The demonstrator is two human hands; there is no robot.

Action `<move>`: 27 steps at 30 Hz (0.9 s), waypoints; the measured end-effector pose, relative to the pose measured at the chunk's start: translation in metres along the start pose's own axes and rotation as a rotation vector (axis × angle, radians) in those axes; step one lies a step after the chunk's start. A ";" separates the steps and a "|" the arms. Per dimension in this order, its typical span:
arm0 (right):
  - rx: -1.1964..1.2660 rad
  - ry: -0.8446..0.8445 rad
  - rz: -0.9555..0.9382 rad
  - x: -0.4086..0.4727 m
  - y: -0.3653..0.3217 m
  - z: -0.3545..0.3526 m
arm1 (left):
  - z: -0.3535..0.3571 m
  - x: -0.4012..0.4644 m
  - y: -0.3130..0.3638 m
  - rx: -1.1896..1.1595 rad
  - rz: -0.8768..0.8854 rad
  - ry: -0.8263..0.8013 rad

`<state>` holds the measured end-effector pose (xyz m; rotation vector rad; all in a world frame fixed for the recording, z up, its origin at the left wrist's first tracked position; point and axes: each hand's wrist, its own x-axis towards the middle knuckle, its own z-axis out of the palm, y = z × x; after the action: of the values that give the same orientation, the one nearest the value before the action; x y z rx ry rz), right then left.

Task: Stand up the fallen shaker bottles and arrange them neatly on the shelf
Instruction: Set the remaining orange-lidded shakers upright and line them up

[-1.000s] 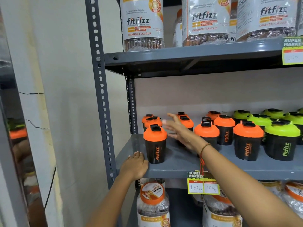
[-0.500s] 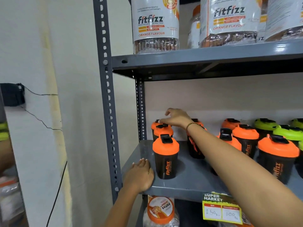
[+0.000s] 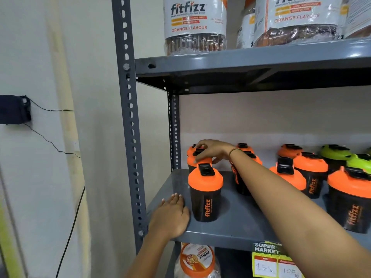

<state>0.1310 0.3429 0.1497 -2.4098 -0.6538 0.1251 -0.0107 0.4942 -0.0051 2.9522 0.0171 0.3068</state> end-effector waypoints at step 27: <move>0.862 0.335 -0.284 -0.115 0.023 0.040 | -0.001 -0.003 0.000 -0.042 0.000 0.012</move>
<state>0.0307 0.2937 0.0953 -1.4512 -0.6096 -0.1016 -0.0136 0.4947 -0.0043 2.9083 0.0121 0.3213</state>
